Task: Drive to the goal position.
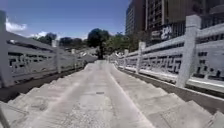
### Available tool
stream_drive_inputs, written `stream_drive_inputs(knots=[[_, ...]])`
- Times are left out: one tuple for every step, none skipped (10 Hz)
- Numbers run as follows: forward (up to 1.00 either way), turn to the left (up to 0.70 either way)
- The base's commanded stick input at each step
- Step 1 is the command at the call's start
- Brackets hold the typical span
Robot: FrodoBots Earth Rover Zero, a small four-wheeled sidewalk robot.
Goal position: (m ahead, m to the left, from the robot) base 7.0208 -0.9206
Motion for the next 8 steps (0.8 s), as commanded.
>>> stream_drive_inputs(knots=[[0.45, 0.00], [0.45, 0.00], [0.43, 0.00], [0.35, 0.03], [0.18, 0.17], [0.00, 0.45], [0.00, 0.45], [0.00, 0.02]])
